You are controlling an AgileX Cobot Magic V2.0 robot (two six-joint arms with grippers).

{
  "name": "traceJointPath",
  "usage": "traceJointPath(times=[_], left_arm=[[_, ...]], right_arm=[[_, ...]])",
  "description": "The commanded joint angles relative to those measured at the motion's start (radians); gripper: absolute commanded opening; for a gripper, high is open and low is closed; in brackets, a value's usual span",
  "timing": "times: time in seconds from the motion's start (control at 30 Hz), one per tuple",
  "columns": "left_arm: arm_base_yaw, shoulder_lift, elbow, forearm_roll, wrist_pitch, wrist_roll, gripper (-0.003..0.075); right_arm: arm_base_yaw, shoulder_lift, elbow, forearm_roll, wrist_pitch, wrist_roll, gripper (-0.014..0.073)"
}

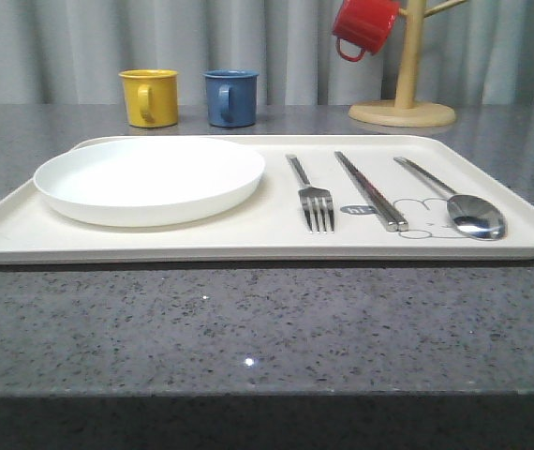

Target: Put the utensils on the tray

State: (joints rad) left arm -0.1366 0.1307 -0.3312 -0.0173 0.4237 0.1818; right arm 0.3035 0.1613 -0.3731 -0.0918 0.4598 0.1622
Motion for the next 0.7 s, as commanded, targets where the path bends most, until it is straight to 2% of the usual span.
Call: traceJointPath(times=[0.0,0.23,0.53,0.67], left_arm=[[-0.005,0.009,-0.024,-0.011,-0.083,-0.008,-0.0018],[-0.003,-0.153,0.14,-0.016,-0.214,-0.008,-0.0018],[0.006,-0.148,0.333,-0.02,-0.398,-0.008,-0.0018],[0.007,-0.148,0.336,-0.02,-0.333,-0.008,-0.0018]], right_arm=[[-0.004,0.01,-0.022,-0.015,-0.084,-0.01,-0.0073],[-0.004,0.01,-0.022,-0.015,-0.084,-0.01,-0.0073],[-0.004,0.01,-0.022,-0.015,-0.083,-0.01,-0.0073],[-0.004,0.01,-0.022,-0.015,-0.083,-0.01,-0.0073]])
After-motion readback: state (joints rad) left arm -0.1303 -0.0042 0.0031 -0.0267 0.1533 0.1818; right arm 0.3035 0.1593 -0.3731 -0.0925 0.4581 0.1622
